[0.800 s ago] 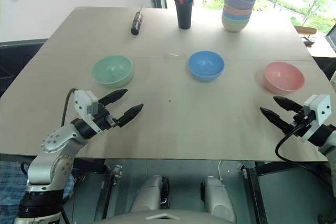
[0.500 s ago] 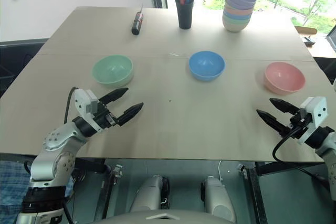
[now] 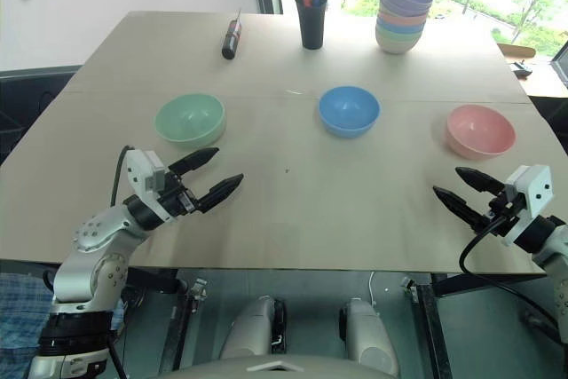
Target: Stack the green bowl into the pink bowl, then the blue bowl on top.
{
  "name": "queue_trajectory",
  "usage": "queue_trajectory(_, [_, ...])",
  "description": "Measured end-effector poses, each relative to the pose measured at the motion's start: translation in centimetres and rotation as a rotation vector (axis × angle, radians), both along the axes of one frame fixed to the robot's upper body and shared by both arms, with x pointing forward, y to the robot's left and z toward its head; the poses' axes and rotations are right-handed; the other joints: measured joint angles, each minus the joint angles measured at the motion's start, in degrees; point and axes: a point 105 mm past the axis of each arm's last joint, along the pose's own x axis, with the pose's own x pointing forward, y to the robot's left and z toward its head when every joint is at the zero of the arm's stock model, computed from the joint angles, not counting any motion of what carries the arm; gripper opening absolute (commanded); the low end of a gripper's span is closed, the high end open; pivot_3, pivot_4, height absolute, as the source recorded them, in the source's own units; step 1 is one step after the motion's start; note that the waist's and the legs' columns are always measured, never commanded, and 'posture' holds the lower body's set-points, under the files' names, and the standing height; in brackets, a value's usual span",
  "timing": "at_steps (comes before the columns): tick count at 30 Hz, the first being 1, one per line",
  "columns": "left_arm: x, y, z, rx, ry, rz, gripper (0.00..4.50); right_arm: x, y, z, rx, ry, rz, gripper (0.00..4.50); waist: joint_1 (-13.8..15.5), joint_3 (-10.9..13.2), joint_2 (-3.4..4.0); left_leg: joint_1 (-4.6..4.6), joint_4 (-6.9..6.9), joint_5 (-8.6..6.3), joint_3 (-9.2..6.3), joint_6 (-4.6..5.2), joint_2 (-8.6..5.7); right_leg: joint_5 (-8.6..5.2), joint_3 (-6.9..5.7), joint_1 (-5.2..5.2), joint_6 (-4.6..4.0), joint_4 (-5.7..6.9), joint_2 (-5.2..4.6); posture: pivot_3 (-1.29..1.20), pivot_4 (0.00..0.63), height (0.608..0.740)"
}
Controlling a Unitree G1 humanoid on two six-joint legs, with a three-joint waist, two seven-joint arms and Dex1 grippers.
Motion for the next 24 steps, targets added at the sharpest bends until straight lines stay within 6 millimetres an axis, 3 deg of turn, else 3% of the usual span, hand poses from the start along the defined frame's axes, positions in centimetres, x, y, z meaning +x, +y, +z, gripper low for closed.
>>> queue_trajectory(6, [-0.3, -1.2, 0.4, -0.069, -0.007, -0.074, 4.5, 1.2, -0.8, -0.1, -0.112, 0.092, -0.057, 3.08, -0.05, 0.0, 0.0, 0.01, 0.02, 0.0, 0.02, 0.0, 0.0, 0.0, 0.02, 0.0, 0.0, 0.02, -0.01, 0.0, 0.15, 0.74])
queue_trajectory(14, [-0.4, -3.6, 2.4, -0.205, -0.004, -0.181, 4.5, 5.0, -2.1, 2.9, -0.401, 0.022, -0.116, 3.08, -0.11, 0.0, 0.0, -0.01, 0.03, 0.0, 0.01, 0.0, -0.01, 0.0, 0.04, -0.01, 0.01, 0.0, 0.01, 0.0, 0.15, 0.74])
queue_trajectory(24, [-0.6, -5.0, 3.8, -0.3, 0.003, -0.243, 4.5, 8.9, -4.3, 0.4, -0.571, 0.146, -0.176, 3.08, -0.14, 0.0, 0.0, -0.01, 0.03, 0.01, 0.03, -0.01, -0.01, 0.01, 0.05, -0.02, 0.0, 0.0, 0.02, 0.0, 0.15, 0.74])
